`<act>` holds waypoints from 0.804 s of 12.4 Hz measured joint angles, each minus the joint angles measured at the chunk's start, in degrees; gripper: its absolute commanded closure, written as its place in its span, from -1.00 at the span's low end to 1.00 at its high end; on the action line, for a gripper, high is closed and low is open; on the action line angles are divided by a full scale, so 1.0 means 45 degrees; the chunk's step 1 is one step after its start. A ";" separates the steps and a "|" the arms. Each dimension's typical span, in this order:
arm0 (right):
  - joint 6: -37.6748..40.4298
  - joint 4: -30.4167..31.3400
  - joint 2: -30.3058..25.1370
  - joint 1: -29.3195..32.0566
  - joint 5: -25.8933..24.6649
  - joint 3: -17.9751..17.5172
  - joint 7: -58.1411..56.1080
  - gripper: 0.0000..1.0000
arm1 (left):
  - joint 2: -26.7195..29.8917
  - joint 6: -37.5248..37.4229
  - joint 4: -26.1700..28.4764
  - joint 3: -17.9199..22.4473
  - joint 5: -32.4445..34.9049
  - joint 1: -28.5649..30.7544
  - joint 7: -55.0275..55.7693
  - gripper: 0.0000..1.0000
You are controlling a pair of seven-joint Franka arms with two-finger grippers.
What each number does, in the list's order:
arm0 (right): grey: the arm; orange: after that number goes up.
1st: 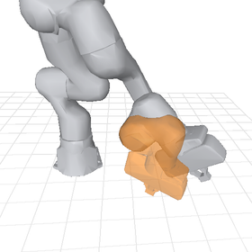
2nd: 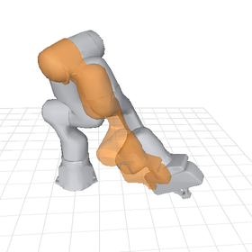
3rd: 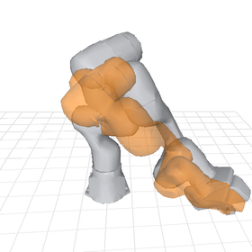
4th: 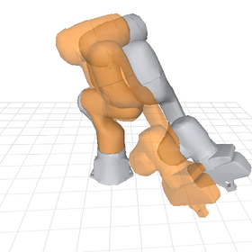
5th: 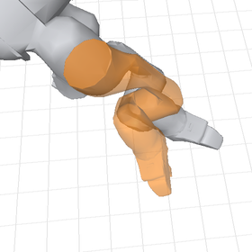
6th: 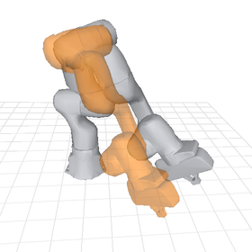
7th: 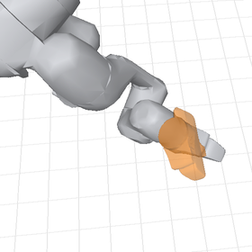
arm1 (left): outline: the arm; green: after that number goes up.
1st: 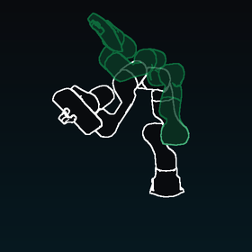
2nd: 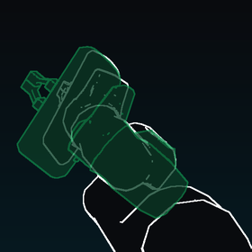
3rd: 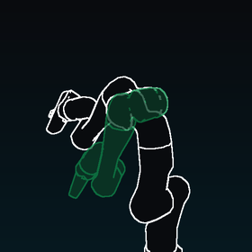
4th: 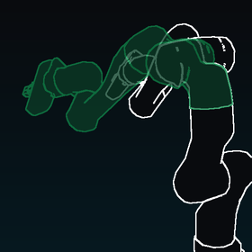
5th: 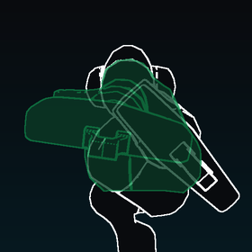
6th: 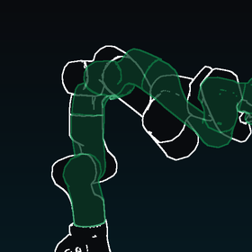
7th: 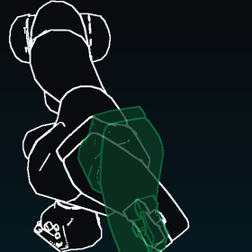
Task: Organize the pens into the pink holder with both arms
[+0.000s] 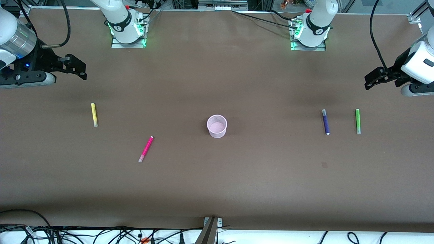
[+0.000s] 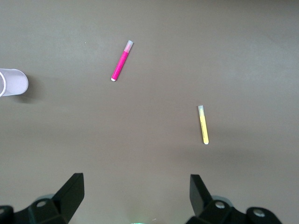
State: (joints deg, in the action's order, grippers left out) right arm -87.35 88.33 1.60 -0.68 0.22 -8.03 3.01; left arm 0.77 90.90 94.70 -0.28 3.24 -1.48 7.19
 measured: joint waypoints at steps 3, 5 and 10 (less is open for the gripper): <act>-0.0044 0.0000 0.0000 0.0000 0.0000 -0.0005 0.0000 -1.00 | -0.0034 -0.0165 0.0000 -0.0085 -0.0004 -0.0020 0.0000 -1.00; -0.0067 0.0000 0.0000 0.0000 0.0001 -0.0013 0.0000 -1.00 | -0.0277 -0.0671 0.0010 -0.0150 -0.0005 -0.0047 0.0000 -1.00; -0.0097 -0.0001 0.0005 0.0000 0.0001 -0.0020 0.0000 -1.00 | -0.2816 -0.1608 0.0109 -0.0117 -0.0005 0.0056 -0.0417 -1.00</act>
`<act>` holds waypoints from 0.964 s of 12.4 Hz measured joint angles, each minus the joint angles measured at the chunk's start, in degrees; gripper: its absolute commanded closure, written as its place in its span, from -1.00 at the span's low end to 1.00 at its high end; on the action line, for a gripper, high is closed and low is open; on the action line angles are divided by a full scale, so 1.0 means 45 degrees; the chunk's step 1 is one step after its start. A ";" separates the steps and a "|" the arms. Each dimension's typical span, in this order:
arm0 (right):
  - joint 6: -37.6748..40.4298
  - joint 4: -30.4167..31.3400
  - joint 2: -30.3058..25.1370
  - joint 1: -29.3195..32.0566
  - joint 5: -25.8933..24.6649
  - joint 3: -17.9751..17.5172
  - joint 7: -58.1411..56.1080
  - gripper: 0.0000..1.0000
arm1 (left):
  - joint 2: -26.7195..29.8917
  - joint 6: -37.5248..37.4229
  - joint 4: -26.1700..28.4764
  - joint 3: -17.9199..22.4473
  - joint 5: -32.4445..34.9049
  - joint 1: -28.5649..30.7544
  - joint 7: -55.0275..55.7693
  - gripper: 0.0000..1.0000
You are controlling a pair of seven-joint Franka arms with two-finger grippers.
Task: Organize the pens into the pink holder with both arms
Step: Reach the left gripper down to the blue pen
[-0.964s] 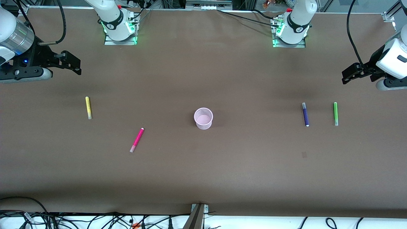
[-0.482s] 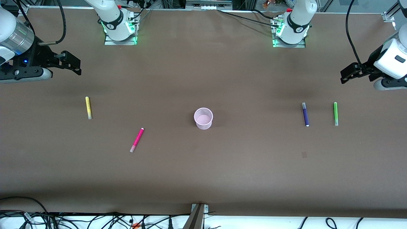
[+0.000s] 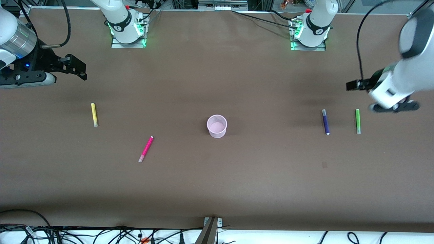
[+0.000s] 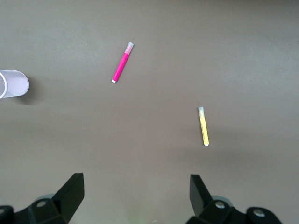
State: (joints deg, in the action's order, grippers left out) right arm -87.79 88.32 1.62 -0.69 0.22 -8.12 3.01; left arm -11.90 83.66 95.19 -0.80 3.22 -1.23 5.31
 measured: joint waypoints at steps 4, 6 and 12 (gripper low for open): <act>-0.0412 0.0001 0.0011 -0.0044 0.0001 -0.0031 0.0000 -1.00 | -0.2529 0.3462 0.0116 0.0021 0.0000 0.0761 -0.2269 -1.00; -0.1185 0.0006 0.0103 -0.0045 0.0000 -0.0031 0.0000 -1.00 | -0.3016 0.4983 0.0623 0.0015 0.0000 0.0866 -0.2632 -1.00; -0.1444 0.0001 0.0238 -0.0045 0.0306 -0.0025 0.0000 -1.00 | -0.3793 1.0168 0.3665 -0.0020 0.0000 0.0872 -0.2742 -1.00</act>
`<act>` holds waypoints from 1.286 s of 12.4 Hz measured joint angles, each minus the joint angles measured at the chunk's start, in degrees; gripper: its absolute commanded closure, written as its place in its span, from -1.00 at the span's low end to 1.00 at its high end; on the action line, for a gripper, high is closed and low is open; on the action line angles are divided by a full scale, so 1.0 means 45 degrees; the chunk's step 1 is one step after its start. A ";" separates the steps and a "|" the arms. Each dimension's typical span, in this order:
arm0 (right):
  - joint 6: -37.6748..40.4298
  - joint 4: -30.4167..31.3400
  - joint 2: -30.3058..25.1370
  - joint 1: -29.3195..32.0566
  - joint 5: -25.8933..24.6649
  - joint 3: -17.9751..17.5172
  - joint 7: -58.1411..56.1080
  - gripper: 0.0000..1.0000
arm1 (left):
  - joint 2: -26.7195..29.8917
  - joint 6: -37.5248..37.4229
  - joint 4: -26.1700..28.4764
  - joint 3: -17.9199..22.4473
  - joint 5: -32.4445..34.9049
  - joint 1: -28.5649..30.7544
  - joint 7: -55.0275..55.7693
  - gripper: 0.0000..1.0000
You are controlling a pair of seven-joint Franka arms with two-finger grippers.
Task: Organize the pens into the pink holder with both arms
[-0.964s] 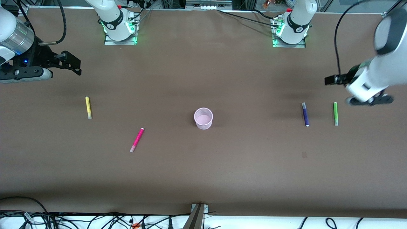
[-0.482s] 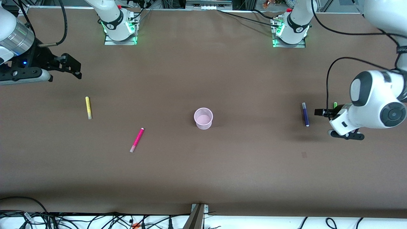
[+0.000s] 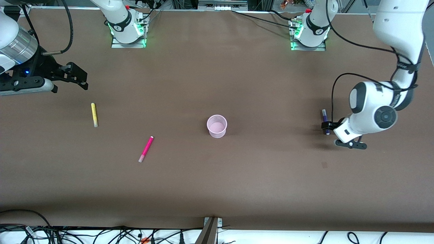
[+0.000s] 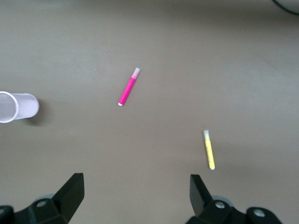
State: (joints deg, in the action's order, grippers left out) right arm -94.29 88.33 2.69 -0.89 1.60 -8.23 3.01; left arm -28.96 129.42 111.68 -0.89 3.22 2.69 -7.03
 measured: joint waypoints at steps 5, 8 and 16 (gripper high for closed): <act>-0.0010 -0.0040 -0.0188 0.0000 0.0050 0.0012 0.0000 -1.00 | -0.0537 0.0221 0.0083 -0.0035 0.0000 -0.0006 -0.0034 -0.14; 0.0139 0.0138 0.0213 -0.0001 0.0050 0.0010 -0.0003 -1.00 | -0.0622 0.0222 0.0085 -0.0028 0.0000 0.0046 -0.0040 0.78; -0.3267 0.1075 0.4528 -0.0569 0.0193 -0.0008 0.1774 -0.98 | -0.0655 -0.1265 -0.0627 -0.0394 0.0001 -0.0005 -0.0100 1.00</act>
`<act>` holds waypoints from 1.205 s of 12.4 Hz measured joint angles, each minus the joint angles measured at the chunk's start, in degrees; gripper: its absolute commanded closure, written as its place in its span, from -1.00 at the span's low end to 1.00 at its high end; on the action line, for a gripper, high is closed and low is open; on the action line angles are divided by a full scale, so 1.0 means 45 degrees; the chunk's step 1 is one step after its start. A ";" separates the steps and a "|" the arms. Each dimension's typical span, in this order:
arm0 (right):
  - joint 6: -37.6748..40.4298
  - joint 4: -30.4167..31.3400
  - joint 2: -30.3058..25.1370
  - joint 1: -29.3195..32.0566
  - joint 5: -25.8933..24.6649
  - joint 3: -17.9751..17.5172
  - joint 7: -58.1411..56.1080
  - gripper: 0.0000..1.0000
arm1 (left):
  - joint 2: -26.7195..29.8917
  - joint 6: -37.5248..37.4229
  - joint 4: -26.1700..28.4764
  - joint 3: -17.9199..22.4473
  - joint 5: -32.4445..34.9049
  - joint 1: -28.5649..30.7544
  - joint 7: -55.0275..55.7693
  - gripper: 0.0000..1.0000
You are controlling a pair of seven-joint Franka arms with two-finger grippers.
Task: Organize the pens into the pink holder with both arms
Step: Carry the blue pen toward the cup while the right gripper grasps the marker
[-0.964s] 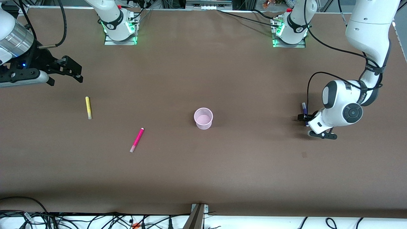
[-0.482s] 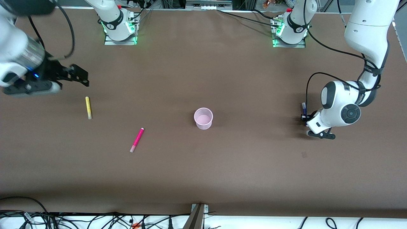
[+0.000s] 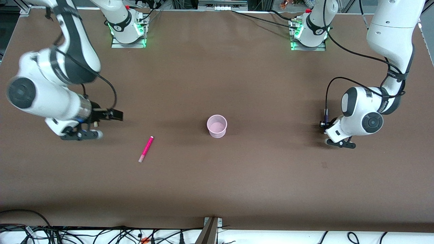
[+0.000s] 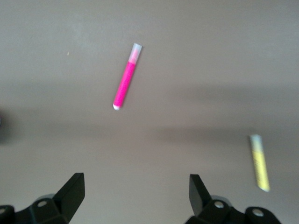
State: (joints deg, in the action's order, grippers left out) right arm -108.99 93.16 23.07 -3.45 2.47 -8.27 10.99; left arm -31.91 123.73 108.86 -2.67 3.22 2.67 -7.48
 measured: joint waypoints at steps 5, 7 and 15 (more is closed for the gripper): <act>-0.3270 0.0087 0.2401 -0.0784 0.0001 -0.0002 0.2315 -0.94 | 0.0246 -0.3941 -0.3614 -0.1522 -0.0017 -0.0056 -0.0499 1.00; -0.3886 0.0112 0.3043 -0.0937 0.0001 -0.0003 0.2837 -0.78 | 0.0215 -0.4089 -0.4187 -0.2571 -0.0961 -0.0115 -0.0637 1.00; -0.5577 0.0415 0.4288 -0.0986 0.0002 0.0024 0.3167 -0.03 | -0.0873 -0.1799 -0.4783 -0.3713 -0.9605 -0.0730 -0.4710 1.00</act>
State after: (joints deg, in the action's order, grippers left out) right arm -134.09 95.03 42.36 -7.88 2.48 -8.16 25.24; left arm -35.84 115.63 87.33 -19.37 -40.00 -0.62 -28.68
